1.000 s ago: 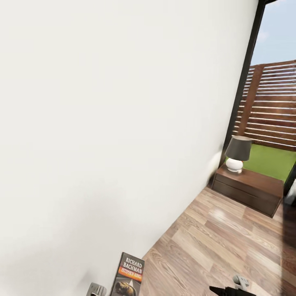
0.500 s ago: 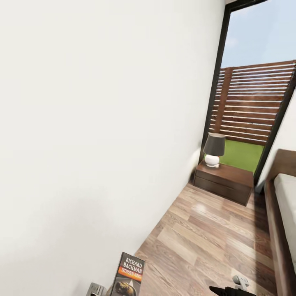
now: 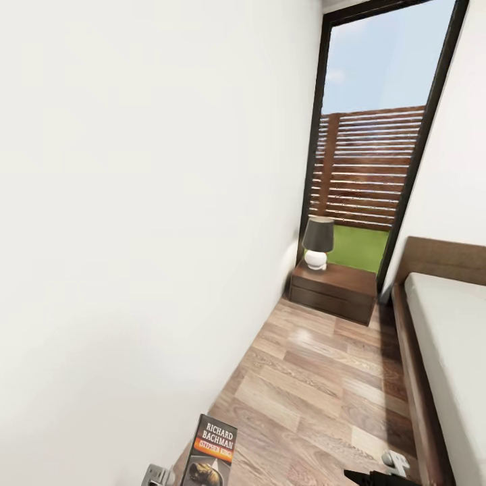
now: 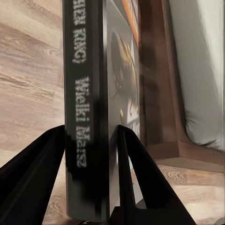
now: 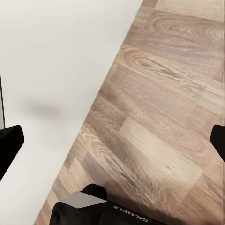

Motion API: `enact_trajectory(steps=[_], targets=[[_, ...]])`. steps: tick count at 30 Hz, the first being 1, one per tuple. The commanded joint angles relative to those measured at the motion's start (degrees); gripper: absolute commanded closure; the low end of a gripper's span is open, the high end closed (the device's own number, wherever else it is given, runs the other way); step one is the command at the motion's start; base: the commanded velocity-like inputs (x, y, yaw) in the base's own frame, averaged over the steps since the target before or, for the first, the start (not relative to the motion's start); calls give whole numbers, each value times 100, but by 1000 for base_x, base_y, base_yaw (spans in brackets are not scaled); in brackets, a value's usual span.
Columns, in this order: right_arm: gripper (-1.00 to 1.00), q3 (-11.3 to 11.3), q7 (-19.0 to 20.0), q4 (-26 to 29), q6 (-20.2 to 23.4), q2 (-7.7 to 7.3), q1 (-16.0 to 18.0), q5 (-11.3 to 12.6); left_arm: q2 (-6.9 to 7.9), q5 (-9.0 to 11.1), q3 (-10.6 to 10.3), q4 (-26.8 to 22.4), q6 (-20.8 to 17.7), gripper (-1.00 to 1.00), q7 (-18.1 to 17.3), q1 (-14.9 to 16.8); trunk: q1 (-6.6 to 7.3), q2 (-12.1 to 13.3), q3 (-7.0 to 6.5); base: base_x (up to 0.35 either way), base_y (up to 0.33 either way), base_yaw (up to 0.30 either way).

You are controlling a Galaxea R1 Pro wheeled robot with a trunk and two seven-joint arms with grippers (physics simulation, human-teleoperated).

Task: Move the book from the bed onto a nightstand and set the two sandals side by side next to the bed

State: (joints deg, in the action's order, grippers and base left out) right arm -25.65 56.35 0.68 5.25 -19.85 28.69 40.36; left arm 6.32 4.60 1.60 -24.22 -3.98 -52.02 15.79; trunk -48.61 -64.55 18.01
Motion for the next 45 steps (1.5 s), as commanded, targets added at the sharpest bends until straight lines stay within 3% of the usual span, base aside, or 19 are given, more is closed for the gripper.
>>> enact_trajectory(steps=[1, 20, 37, 45], targets=[[-100, -37, 12, 2, 55, -1, 5, 59, -1, 41, 15, -3, -42, 100, -28, 2, 0, -5, 7, 1, 0, -300], [-100, -37, 3, 2, 52, -1, 5, 55, 1, 41, 25, -3, -42, 100, -33, 0, 0, -5, 7, 33, 0, -292], [-100, -37, 7, 2, 54, -1, 5, 56, 1, 41, 24, -3, -42, 100, -33, 2, 0, -5, 7, 312, 0, -22], [-100, -37, 5, 2, 53, -1, 5, 58, 1, 41, 24, -3, -42, 100, -36, 2, 0, -5, 7, 63, 0, -139]])
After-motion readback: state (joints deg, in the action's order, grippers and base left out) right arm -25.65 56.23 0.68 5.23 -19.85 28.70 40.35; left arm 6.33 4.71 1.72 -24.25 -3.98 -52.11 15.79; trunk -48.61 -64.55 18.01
